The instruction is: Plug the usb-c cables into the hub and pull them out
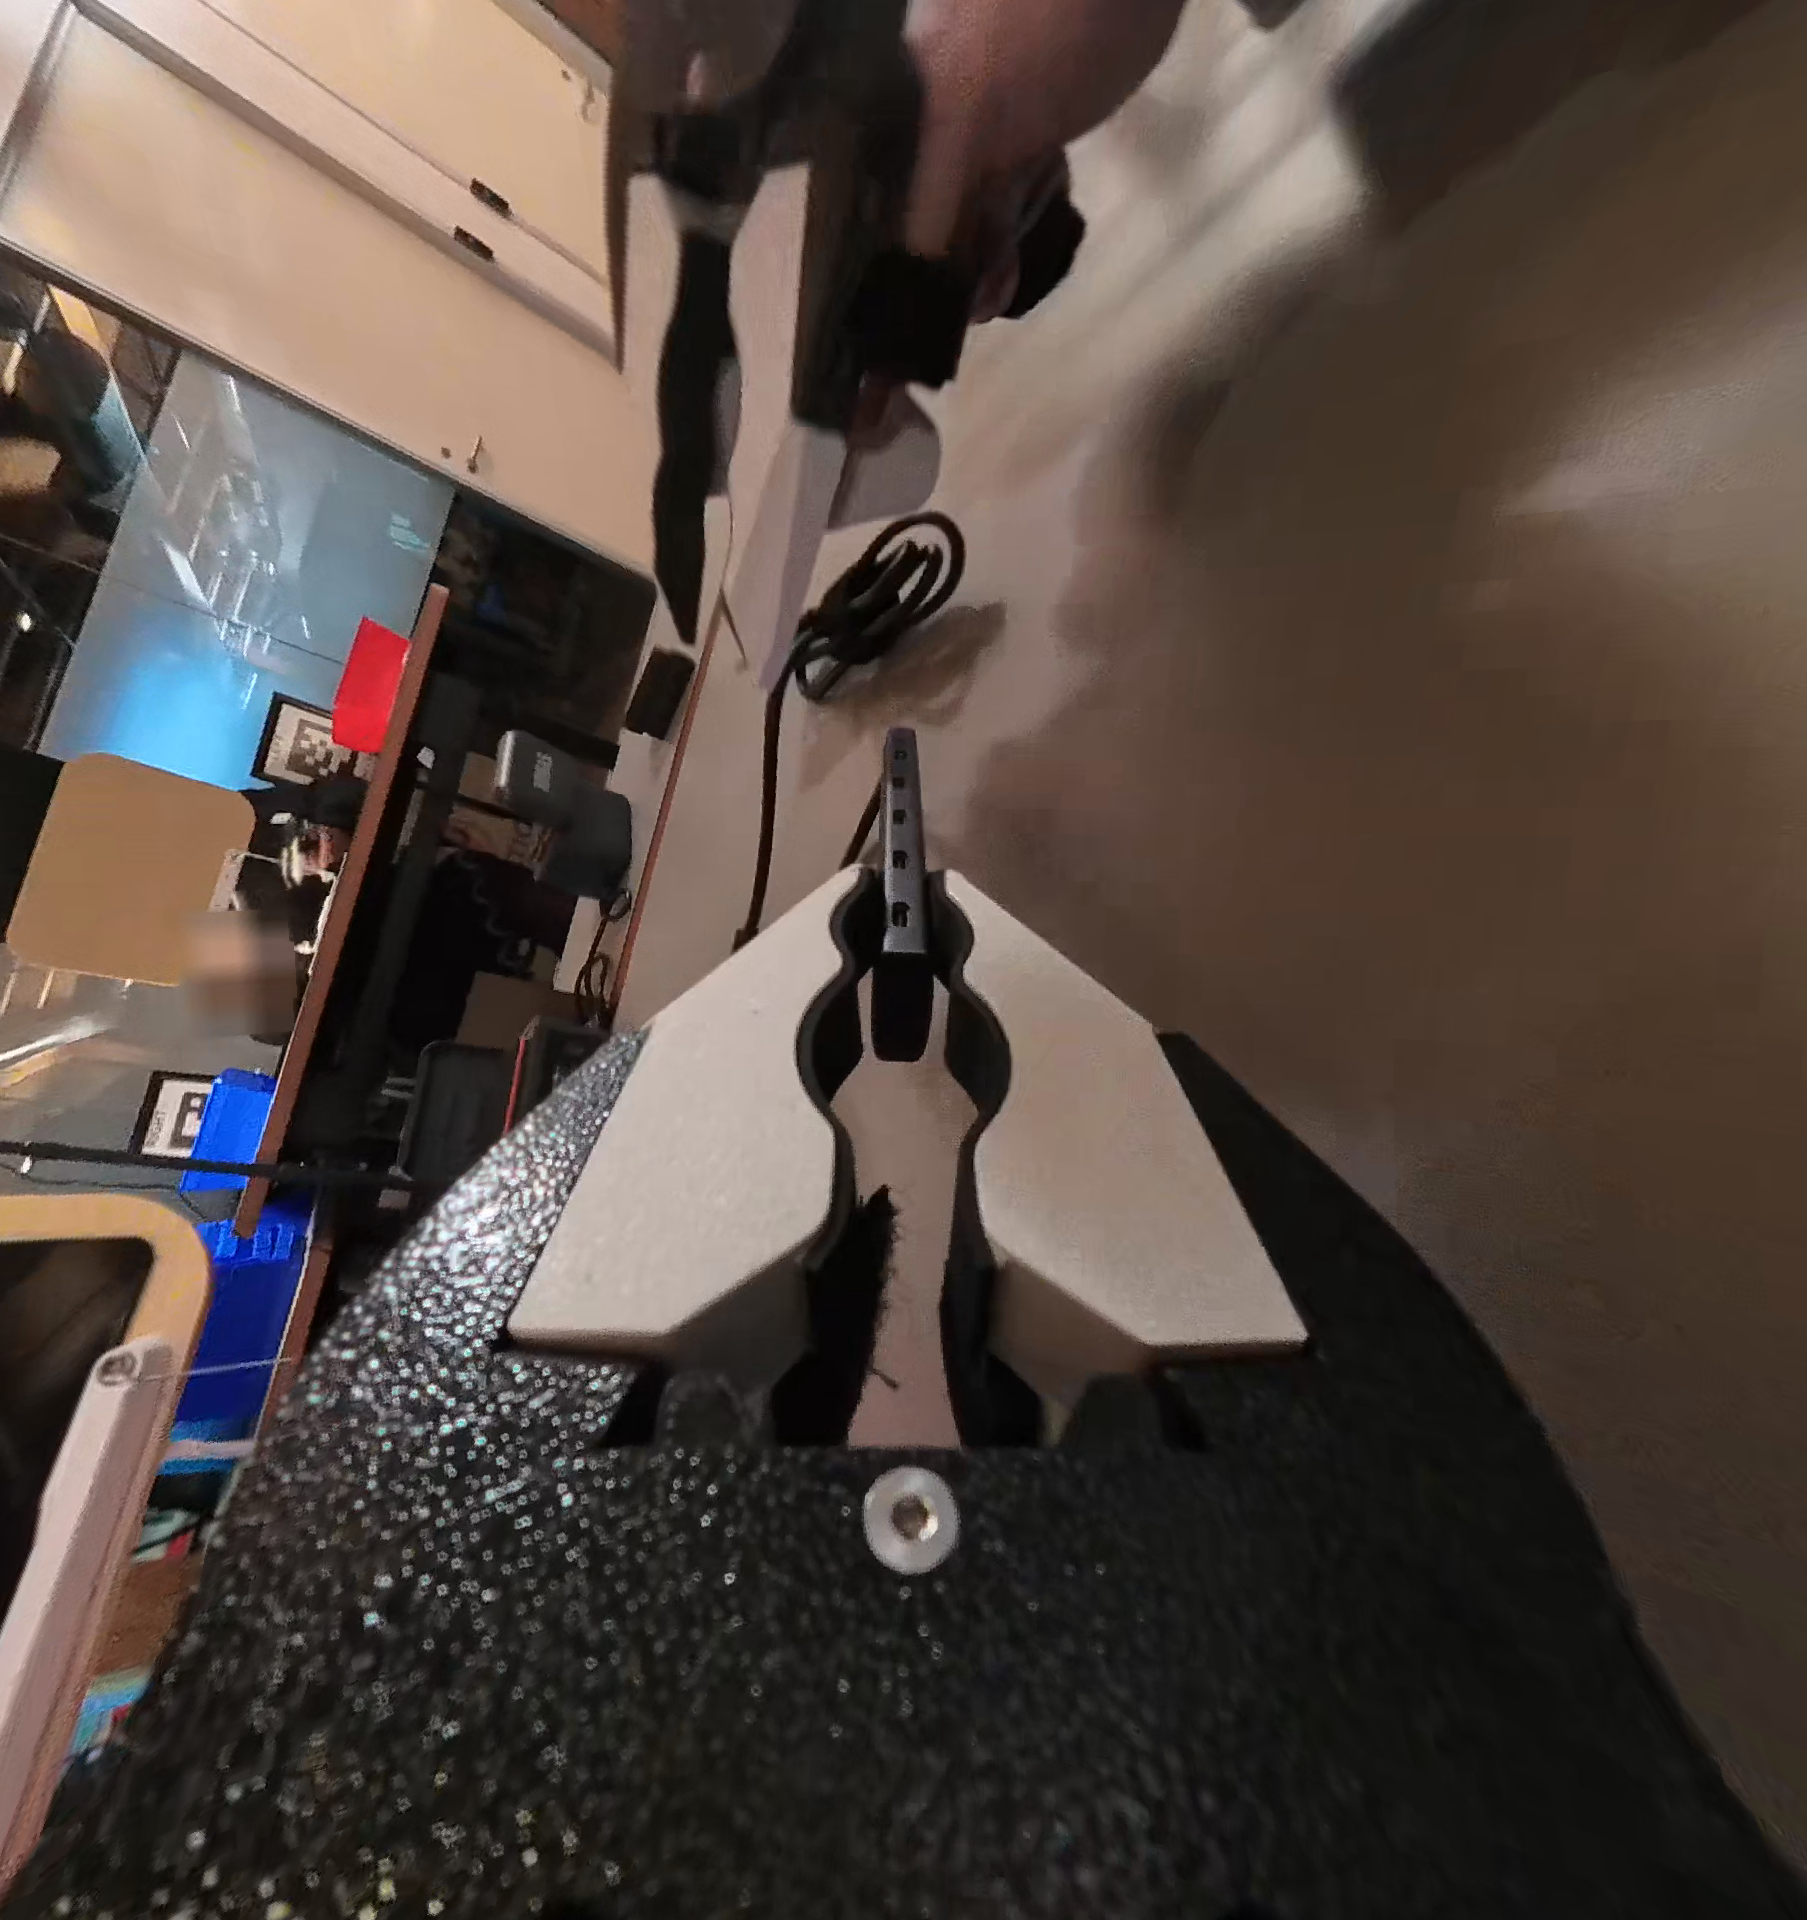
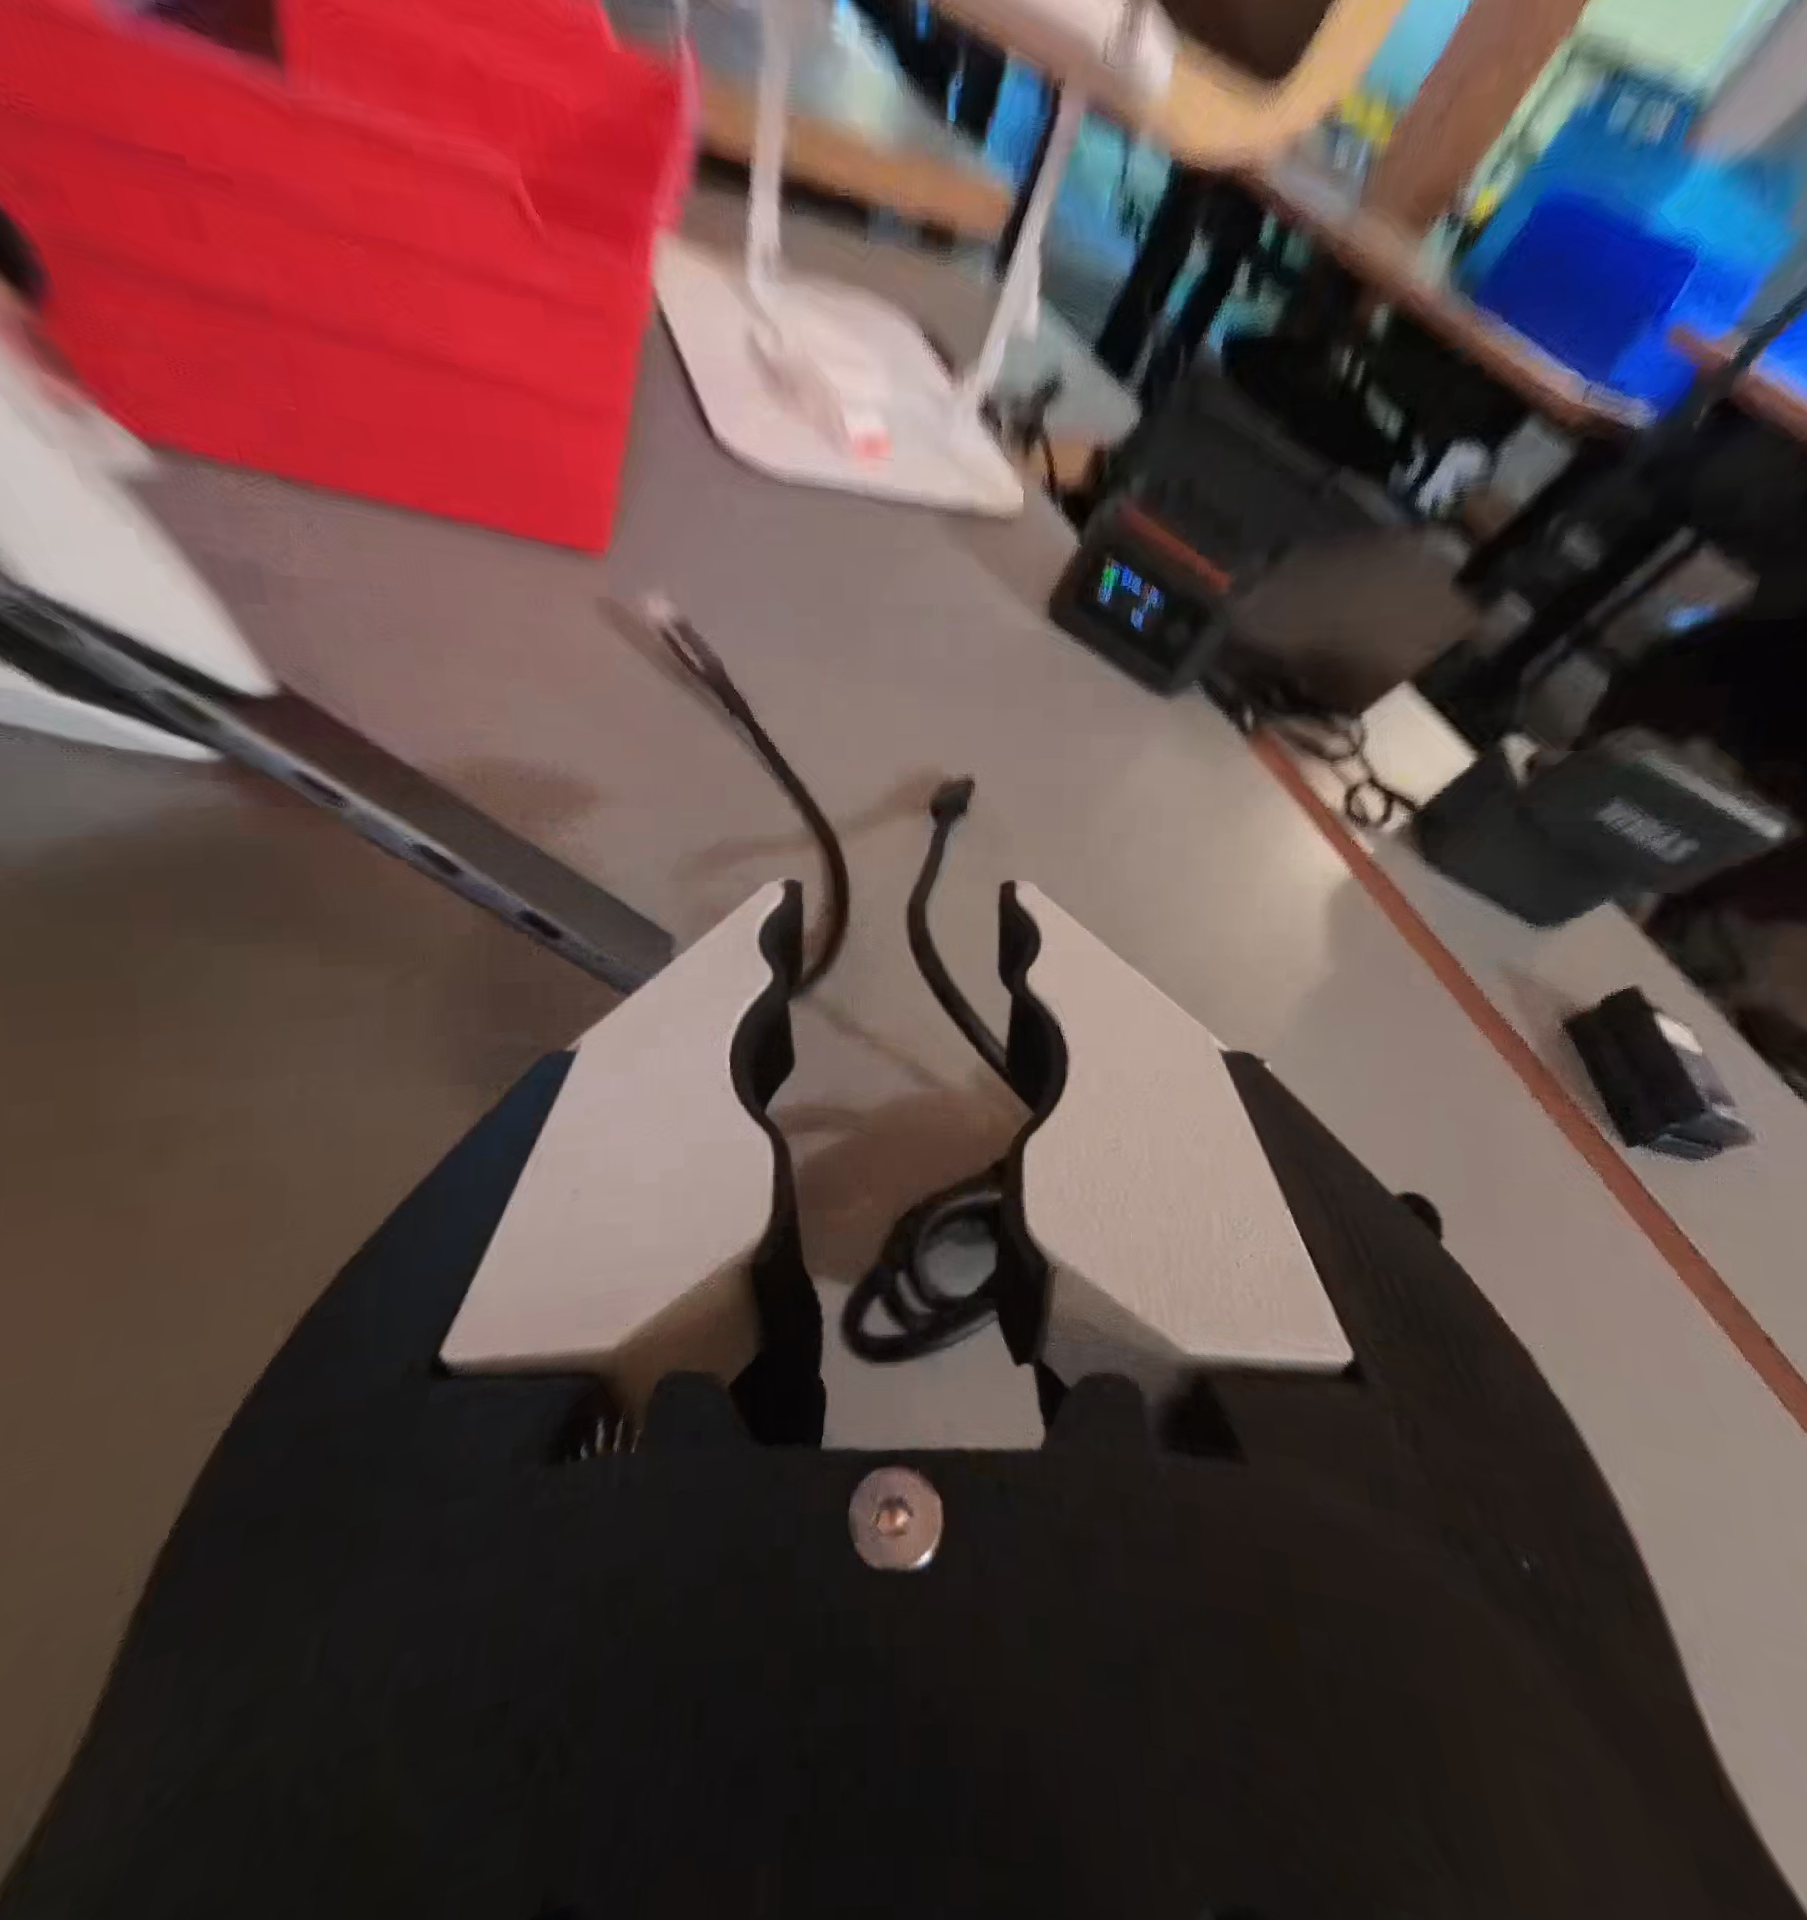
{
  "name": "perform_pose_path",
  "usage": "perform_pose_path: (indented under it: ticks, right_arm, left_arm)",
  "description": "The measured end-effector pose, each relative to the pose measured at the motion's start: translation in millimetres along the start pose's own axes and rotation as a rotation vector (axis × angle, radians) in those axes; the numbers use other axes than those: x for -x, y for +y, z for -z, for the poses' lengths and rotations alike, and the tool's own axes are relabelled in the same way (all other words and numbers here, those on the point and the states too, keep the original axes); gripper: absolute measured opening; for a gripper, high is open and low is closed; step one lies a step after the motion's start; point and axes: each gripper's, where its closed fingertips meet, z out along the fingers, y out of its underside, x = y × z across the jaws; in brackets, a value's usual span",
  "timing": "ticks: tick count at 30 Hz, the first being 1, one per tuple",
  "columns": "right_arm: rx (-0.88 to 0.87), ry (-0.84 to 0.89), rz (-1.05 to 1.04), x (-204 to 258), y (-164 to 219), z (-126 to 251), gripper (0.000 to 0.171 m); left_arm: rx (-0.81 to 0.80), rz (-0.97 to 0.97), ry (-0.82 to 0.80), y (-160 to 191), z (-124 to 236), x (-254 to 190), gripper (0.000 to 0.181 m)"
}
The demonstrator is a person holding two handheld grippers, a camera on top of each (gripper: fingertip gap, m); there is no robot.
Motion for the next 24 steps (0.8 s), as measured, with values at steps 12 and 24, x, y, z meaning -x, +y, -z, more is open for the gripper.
perform_pose_path:
  ticks: [12,24]
  right_arm:
    - [0.316,0.008,0.096,-23.5,33.2,-44.7,0.002]
    - [0.096,-0.336,-0.538,31.0,0.5,43.1,0.001]
  left_arm:
    - [0.096,0.057,-0.079,30.2,-13.1,12.4,0.008]
    - [0.136,0.154,-0.144,46.6,-35.4,23.9,0.007]
